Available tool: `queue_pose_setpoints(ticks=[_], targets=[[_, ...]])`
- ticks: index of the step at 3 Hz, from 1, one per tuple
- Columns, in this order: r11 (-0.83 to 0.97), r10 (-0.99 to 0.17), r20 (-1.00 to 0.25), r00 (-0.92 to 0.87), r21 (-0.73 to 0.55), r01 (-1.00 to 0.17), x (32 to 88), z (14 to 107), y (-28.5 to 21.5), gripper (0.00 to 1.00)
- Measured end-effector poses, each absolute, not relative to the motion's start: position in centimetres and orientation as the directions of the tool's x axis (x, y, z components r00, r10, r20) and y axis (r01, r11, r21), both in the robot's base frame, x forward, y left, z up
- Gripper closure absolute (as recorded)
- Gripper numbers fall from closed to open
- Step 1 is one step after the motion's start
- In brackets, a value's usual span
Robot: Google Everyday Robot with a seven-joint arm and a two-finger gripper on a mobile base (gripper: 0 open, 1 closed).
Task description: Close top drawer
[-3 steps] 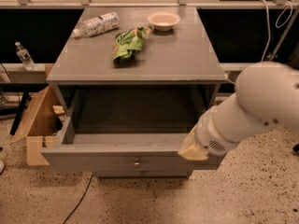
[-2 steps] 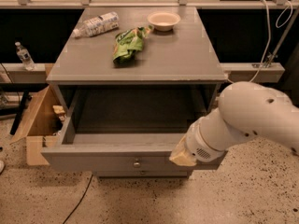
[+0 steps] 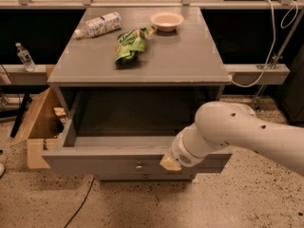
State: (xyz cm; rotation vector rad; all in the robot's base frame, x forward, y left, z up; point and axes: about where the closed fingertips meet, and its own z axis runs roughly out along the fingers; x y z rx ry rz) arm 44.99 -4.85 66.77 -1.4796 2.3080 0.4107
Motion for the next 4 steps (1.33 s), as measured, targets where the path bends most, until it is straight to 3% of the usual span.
queue_pose_setpoints(ticks=[1,4], targets=[[0.476,-0.776,-0.481,-0.408,-0.021,-0.879,48.6,65.9,-4.8,1.00],[0.426,-0.832,-0.457,-0.316,-0.161,-0.890,51.3,64.6,-6.2,1.00]])
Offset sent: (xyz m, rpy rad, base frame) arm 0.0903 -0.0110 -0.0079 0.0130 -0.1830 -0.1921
